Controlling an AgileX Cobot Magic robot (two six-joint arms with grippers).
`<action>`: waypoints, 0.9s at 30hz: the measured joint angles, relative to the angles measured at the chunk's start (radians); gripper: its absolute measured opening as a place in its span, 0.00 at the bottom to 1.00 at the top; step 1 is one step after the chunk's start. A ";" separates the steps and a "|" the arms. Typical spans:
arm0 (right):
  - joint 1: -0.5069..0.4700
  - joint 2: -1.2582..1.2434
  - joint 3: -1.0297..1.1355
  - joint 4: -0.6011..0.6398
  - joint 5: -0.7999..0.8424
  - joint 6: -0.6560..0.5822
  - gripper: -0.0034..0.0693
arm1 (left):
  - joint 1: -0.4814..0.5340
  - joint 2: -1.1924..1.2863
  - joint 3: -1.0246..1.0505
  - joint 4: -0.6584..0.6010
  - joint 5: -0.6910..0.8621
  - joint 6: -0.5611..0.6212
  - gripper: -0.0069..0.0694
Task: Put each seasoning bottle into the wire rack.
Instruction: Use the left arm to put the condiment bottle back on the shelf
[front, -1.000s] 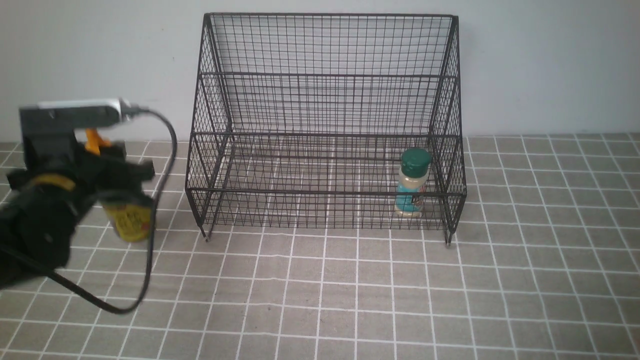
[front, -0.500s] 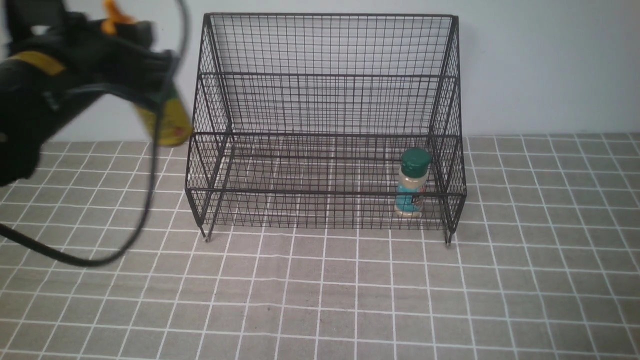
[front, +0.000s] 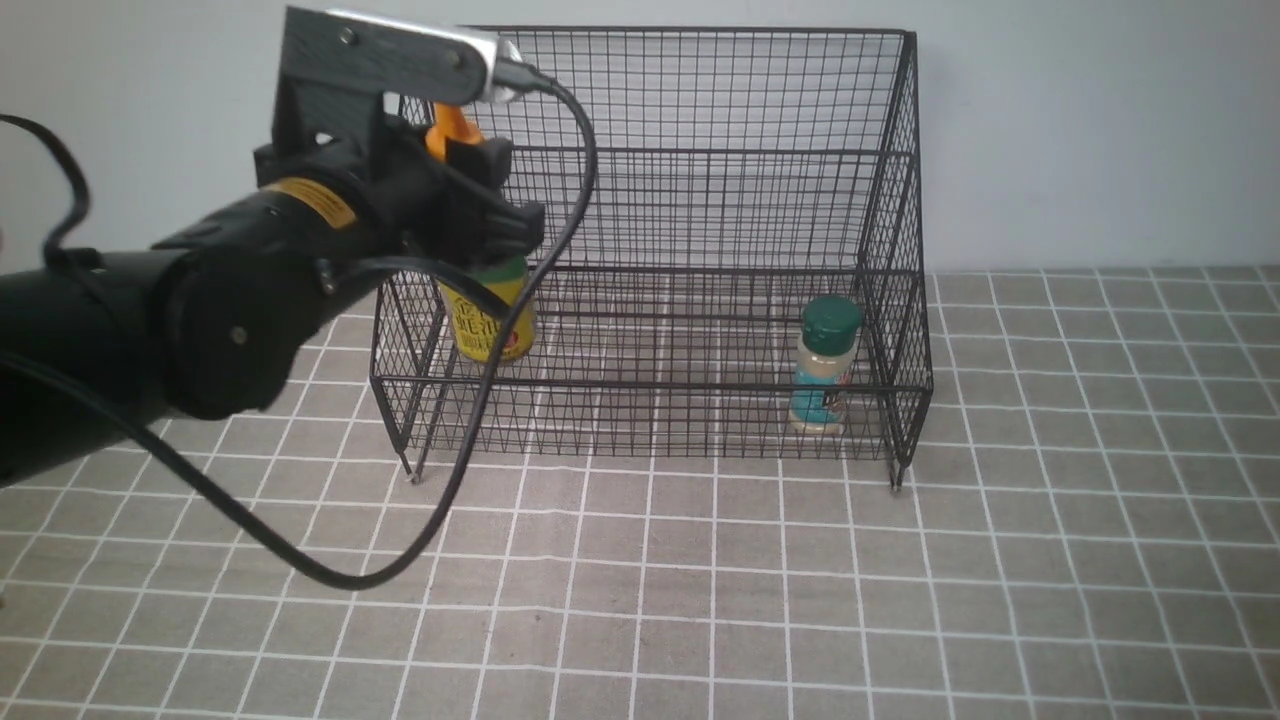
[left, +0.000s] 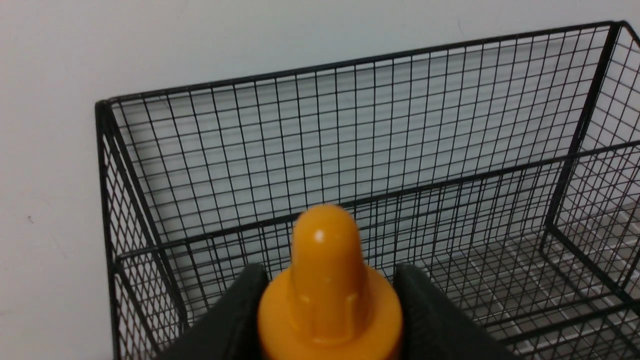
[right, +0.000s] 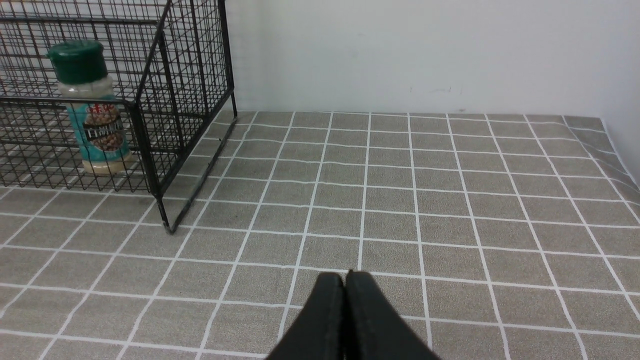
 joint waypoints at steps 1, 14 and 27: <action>0.000 0.000 0.000 0.000 0.000 0.000 0.03 | 0.000 0.009 0.000 0.000 -0.001 0.000 0.46; 0.000 0.000 0.000 0.000 0.000 0.000 0.03 | 0.000 0.114 0.000 -0.002 0.053 0.000 0.46; 0.000 0.000 0.000 0.000 0.000 -0.004 0.03 | 0.000 0.047 -0.008 -0.002 0.087 0.013 0.69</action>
